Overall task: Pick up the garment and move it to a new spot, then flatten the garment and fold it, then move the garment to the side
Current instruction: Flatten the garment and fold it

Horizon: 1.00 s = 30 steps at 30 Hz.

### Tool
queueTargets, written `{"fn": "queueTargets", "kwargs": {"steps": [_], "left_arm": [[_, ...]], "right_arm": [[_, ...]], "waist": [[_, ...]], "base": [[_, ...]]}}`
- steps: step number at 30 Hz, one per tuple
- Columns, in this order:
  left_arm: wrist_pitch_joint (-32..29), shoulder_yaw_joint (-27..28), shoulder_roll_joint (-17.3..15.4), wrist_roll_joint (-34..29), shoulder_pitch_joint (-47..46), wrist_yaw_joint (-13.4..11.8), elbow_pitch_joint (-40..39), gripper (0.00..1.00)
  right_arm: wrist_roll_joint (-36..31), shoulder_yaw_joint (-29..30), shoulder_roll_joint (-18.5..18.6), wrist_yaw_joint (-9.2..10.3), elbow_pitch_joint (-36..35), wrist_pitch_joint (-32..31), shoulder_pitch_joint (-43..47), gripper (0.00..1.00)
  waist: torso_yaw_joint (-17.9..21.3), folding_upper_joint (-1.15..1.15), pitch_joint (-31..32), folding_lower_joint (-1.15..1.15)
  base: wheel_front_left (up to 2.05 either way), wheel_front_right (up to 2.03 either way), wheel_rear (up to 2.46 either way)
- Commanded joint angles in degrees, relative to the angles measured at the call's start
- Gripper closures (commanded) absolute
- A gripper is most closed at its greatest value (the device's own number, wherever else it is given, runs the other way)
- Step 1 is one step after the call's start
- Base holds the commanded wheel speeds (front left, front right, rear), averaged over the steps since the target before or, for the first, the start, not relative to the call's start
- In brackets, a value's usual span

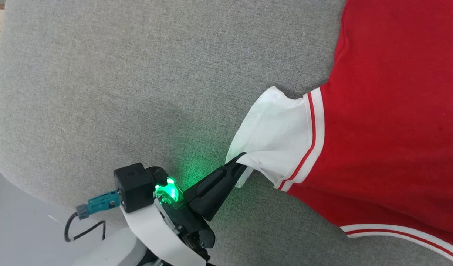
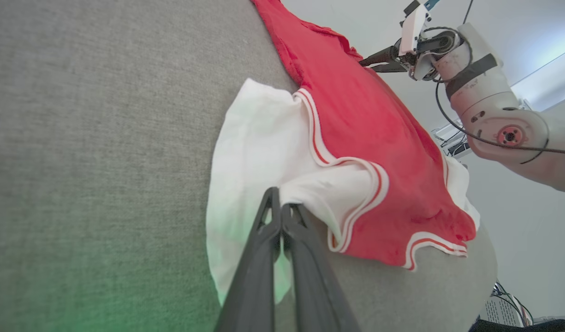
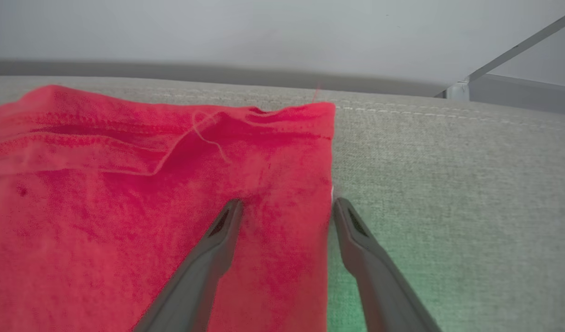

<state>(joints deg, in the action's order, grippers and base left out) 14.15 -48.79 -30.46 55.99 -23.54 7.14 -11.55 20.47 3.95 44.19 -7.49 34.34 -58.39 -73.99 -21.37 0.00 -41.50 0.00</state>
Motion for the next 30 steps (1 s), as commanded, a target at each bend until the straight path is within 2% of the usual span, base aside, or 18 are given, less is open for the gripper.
{"fn": "queueTargets", "kwargs": {"steps": [1,10,11,14,21,30], "left_arm": [[0.4,0.2,0.0,-0.4,-0.6,0.3,-0.4,1.00],[0.7,0.3,-0.9,-0.7,-0.8,0.3,-3.2,1.00],[0.7,0.4,-1.0,-0.8,-1.0,0.3,-3.2,1.00],[0.7,0.3,-0.9,-1.1,-1.3,0.4,-3.2,1.00],[0.8,0.4,-1.1,-0.9,-2.5,0.4,-2.8,1.00],[1.0,1.7,-2.0,-0.5,-2.1,0.3,-2.2,1.00]], "right_arm": [[-0.9,-0.1,-0.3,0.00,1.2,0.1,-0.1,0.00],[-7.4,1.1,0.1,0.02,8.8,-1.7,-2.4,0.00],[-7.8,1.2,-0.3,0.03,9.3,-1.9,-2.4,0.17],[-7.5,1.7,-1.2,0.03,9.8,-1.6,-2.9,1.00],[-5.8,2.2,-2.4,0.06,10.0,0.2,-3.0,1.00],[-1.1,-0.6,-4.1,0.00,7.8,4.0,-4.0,1.00]], "waist": [[0.0,0.00,0.0,0.00],[0.3,0.00,-0.6,0.00],[0.4,0.00,-0.8,0.00],[0.8,0.00,-1.3,0.00],[1.8,0.00,-1.1,0.00],[4.1,0.00,1.2,0.00]], "base": [[0.00,0.00,0.00],[0.00,0.00,0.00],[0.00,0.00,0.00],[0.00,0.00,0.00],[0.00,0.00,0.00],[0.00,0.00,0.00]]}}
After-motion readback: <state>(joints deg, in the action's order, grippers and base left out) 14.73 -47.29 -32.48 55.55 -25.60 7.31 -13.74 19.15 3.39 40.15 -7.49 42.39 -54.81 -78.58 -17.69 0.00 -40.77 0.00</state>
